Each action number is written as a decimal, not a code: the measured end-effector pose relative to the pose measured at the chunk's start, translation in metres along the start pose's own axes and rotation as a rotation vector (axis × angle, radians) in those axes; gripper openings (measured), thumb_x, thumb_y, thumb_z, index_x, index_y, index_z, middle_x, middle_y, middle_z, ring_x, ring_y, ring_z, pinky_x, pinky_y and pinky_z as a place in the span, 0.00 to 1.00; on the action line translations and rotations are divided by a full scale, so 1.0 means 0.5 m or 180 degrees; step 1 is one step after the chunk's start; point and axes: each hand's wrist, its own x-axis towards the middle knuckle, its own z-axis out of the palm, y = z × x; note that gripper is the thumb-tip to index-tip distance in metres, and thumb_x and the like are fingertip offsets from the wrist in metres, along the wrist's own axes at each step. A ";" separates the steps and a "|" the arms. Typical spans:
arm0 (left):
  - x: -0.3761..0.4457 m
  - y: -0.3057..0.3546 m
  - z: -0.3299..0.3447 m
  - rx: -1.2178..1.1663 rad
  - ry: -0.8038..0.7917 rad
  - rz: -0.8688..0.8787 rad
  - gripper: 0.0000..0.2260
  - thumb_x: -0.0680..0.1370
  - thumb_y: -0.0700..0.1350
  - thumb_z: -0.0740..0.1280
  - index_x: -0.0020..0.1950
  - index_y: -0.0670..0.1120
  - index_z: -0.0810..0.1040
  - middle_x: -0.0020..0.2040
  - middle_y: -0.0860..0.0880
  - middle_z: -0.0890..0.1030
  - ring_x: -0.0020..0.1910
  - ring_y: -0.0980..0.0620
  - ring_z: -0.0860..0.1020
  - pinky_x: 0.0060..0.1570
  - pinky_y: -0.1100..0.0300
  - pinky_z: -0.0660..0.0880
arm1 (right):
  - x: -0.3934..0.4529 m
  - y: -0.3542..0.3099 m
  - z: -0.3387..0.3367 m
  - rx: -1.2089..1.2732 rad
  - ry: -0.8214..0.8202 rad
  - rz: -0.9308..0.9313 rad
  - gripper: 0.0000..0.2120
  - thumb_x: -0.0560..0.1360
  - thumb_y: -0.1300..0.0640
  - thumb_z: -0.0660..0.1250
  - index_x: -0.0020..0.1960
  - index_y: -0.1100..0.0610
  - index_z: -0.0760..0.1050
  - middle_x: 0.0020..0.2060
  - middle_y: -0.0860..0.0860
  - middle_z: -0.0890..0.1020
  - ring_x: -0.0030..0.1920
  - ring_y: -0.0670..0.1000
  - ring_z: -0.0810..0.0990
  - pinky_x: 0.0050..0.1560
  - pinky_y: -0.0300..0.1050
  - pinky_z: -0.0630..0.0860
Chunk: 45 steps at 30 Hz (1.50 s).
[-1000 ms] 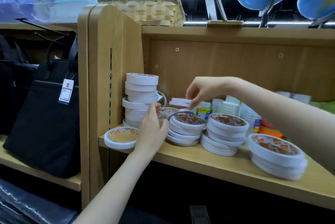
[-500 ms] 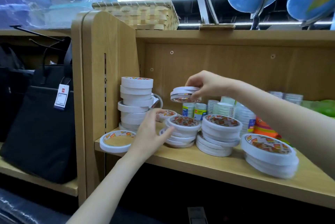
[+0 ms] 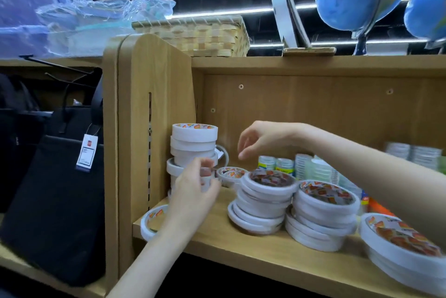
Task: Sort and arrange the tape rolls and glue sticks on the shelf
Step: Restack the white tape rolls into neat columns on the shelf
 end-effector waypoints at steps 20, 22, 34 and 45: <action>0.047 -0.075 -0.026 0.1339 0.0728 0.1009 0.14 0.69 0.42 0.60 0.52 0.46 0.77 0.54 0.46 0.72 0.56 0.48 0.65 0.49 0.54 0.66 | 0.065 0.022 -0.005 -0.0331 0.0286 0.0572 0.04 0.70 0.55 0.73 0.44 0.54 0.81 0.38 0.45 0.81 0.41 0.45 0.77 0.43 0.34 0.72; 0.045 -0.065 -0.028 0.1397 0.0778 0.0985 0.14 0.68 0.41 0.63 0.52 0.45 0.78 0.54 0.44 0.73 0.55 0.47 0.65 0.48 0.52 0.66 | 0.003 0.004 -0.034 -0.0251 0.0322 0.0457 0.03 0.70 0.55 0.73 0.42 0.54 0.81 0.35 0.43 0.81 0.37 0.42 0.77 0.38 0.31 0.71; -0.041 -0.012 0.046 0.0286 -0.1673 0.0204 0.44 0.65 0.59 0.73 0.75 0.50 0.55 0.67 0.53 0.70 0.66 0.53 0.70 0.65 0.60 0.65 | -0.157 -0.024 0.022 -0.0348 -0.0372 0.0201 0.13 0.68 0.52 0.74 0.51 0.54 0.79 0.45 0.50 0.83 0.45 0.47 0.79 0.50 0.44 0.75; 0.012 -0.005 0.130 0.0523 -0.1320 -0.0202 0.30 0.69 0.47 0.73 0.68 0.46 0.66 0.62 0.48 0.76 0.61 0.49 0.74 0.58 0.60 0.70 | -0.099 0.034 0.039 -0.0814 0.0050 0.0386 0.09 0.68 0.55 0.73 0.38 0.53 0.73 0.32 0.47 0.74 0.37 0.49 0.72 0.38 0.42 0.69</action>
